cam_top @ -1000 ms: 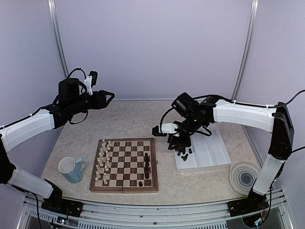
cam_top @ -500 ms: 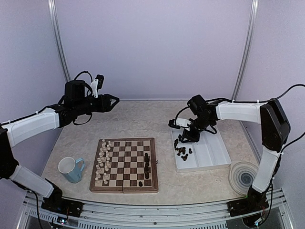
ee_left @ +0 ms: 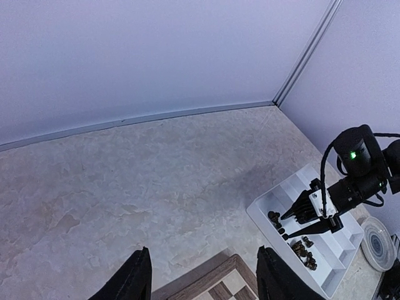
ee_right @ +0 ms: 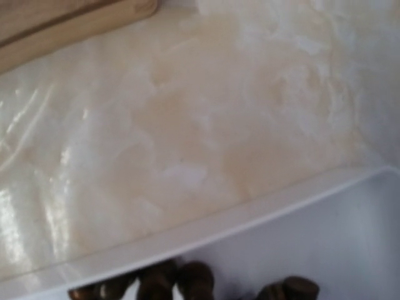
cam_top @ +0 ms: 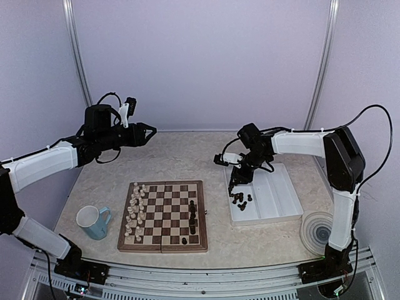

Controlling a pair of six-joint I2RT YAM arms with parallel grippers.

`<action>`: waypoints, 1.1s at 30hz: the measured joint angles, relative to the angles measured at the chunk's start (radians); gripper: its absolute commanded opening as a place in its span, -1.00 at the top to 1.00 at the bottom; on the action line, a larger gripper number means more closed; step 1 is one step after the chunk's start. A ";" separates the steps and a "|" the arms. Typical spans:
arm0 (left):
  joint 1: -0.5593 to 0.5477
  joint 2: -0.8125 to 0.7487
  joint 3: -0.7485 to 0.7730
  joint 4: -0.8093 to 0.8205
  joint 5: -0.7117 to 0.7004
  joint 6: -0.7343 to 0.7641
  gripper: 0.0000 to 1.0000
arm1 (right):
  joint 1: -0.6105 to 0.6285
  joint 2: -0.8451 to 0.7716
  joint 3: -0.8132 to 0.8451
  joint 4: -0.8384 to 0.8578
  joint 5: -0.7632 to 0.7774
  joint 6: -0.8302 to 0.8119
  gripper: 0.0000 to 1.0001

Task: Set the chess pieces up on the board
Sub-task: Pick up the chess pile from the storage box.

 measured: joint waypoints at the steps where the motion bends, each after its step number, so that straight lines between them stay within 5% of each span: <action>1: 0.000 0.000 0.000 0.000 0.000 0.000 -0.15 | 0.000 0.006 0.006 0.000 -0.003 -0.002 0.22; 33: 0.000 0.000 0.000 -0.014 0.010 0.003 -0.15 | -0.053 0.074 0.099 -0.105 -0.198 -0.020 0.17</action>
